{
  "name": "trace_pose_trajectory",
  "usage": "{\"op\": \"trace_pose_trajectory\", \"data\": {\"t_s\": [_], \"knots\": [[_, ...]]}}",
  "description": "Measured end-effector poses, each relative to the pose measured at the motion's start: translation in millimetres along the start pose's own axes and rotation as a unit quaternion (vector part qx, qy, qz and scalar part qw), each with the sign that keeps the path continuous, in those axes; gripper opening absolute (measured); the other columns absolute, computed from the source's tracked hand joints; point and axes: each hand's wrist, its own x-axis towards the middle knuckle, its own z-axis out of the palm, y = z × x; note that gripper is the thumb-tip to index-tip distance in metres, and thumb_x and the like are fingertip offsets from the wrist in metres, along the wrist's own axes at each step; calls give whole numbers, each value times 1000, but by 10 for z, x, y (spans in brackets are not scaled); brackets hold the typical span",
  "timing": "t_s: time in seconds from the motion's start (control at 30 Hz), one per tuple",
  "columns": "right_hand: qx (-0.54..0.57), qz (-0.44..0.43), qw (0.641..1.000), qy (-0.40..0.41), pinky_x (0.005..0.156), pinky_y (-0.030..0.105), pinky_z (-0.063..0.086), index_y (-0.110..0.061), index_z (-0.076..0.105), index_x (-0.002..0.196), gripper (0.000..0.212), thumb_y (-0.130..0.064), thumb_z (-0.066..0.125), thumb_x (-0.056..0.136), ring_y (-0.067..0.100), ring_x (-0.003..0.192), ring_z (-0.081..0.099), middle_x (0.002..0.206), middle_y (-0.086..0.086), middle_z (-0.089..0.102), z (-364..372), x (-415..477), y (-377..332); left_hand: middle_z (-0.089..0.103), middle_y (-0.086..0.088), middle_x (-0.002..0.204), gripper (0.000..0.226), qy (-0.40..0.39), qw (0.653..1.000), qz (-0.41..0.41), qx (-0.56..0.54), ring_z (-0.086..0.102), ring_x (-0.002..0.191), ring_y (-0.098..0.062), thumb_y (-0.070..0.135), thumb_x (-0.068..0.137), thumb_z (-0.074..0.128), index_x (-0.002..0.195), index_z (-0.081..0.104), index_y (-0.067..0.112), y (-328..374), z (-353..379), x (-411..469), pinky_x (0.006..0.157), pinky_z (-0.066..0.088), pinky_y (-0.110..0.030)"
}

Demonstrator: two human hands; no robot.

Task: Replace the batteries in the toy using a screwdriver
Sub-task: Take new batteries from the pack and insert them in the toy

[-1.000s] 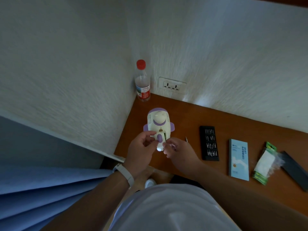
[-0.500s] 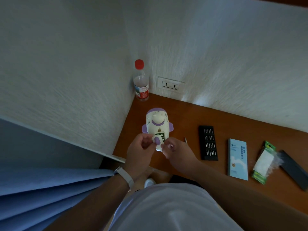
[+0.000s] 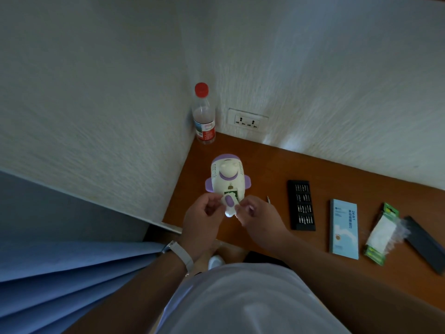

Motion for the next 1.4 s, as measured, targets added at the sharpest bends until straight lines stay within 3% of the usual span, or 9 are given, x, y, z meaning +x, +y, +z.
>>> {"op": "trace_pose_trajectory", "data": {"t_s": [0.17,0.23,0.5,0.63,0.7,0.87,1.0,1.27,1.4], "knots": [[4,14,1000,2,50,13,36,-20,59,91,17,-34,53,99,2,60,49,71,-9,56,10,29,1,70,11,99,22,-1,999,25,23,65,94,-4,21,92,69,111,63,31,-13,31,69,80,56,-23],[5,15,1000,0,54,21,39,-20,60,91,18,-35,52,98,5,61,50,72,-6,59,5,43,-6,70,10,96,23,2,999,37,28,66,92,-6,20,92,69,109,62,32,-23,38,86,78,55,-23],[12,19,1000,-2,52,19,36,-22,58,88,16,-33,53,98,5,58,49,72,-6,58,-16,40,-27,69,12,94,22,0,998,51,44,65,86,0,24,91,70,110,61,30,-82,48,96,73,54,-17],[40,8,999,12,59,27,48,-21,56,89,16,-34,53,98,15,70,64,78,1,66,-41,34,-58,71,11,96,19,1,999,43,16,66,87,-1,26,90,71,107,62,24,-65,51,83,73,55,-15],[70,10,997,21,63,32,55,-22,57,92,13,-34,55,97,11,68,65,75,0,67,-58,56,-81,70,11,94,15,3,999,49,19,65,85,-1,25,91,70,101,60,26,-52,46,78,71,54,-14],[145,32,989,19,61,23,54,-18,60,99,10,-28,60,96,4,61,61,77,1,66,-163,144,-160,67,7,86,9,6,998,51,27,64,80,-5,21,92,68,93,60,25,-35,33,84,69,54,-20],[177,27,984,-3,61,18,54,-16,63,100,8,-22,61,96,7,67,63,84,7,67,-228,206,-166,66,9,82,8,-7,998,59,18,62,75,1,18,92,68,90,62,23,-33,15,74,65,51,-13],[153,6,988,-29,69,24,57,-19,63,109,15,-18,61,95,10,76,65,86,-1,67,-240,268,-154,65,12,79,13,-11,996,72,49,61,74,2,21,93,67,84,61,29,-75,-8,67,63,48,-11],[171,5,985,-28,72,28,58,-20,63,109,15,-18,64,94,12,76,65,87,4,66,-239,269,-149,64,13,75,12,-17,996,75,51,60,71,1,20,93,67,84,63,26,-107,3,66,62,47,-12]]}}
